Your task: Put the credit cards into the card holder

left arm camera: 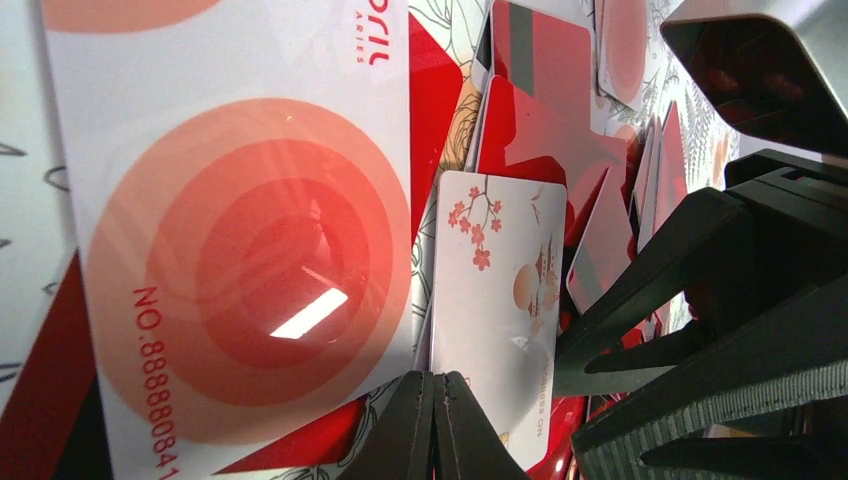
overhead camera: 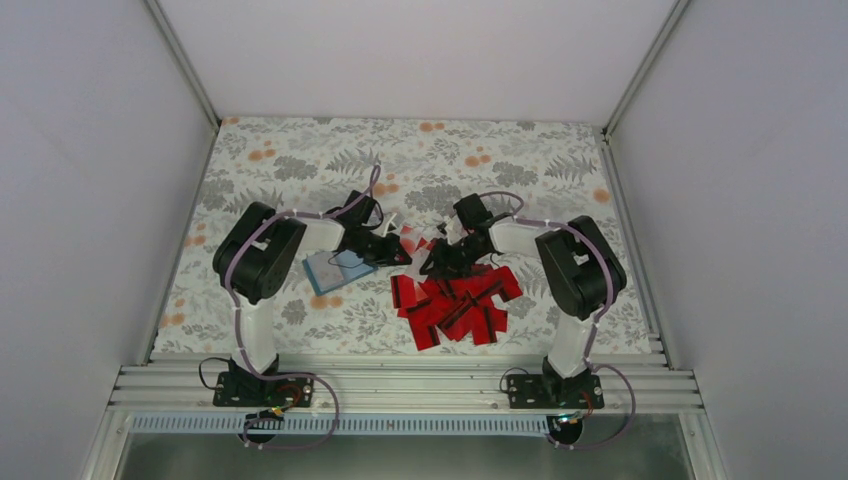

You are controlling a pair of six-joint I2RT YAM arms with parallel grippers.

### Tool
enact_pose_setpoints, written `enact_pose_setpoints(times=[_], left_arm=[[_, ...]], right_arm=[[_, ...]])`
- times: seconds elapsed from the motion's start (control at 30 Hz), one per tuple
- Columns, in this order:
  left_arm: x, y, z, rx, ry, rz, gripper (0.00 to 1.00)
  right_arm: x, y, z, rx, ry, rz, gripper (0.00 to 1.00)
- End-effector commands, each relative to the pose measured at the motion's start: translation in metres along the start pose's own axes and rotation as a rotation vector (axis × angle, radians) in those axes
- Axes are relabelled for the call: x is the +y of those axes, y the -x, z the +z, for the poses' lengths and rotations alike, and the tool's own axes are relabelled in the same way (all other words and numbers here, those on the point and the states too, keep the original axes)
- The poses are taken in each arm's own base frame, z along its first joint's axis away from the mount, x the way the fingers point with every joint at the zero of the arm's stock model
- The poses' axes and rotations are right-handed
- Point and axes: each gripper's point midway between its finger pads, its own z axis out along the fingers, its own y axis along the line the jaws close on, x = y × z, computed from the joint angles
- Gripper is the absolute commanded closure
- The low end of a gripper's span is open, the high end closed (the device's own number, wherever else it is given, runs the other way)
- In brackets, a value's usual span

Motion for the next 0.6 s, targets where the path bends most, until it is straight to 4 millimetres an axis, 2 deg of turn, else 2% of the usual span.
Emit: enact_pose_setpoints(times=[0.0, 0.4, 0.57], left_arm=[[0.058, -0.085, 0.029, 0.239, 0.184, -0.173, 0.98], [0.053, -0.080, 0.028, 0.250, 0.184, -0.164, 0.98], [0.050, -0.075, 0.028, 0.252, 0.178, -0.158, 0.98]], right_arm=[[0.034, 0.010, -0.005, -0.075, 0.085, -0.164, 0.72], [0.050, 0.023, -0.021, -0.164, 0.098, -0.206, 0.73], [0.050, 0.027, -0.022, -0.175, 0.090, -0.207, 0.73]])
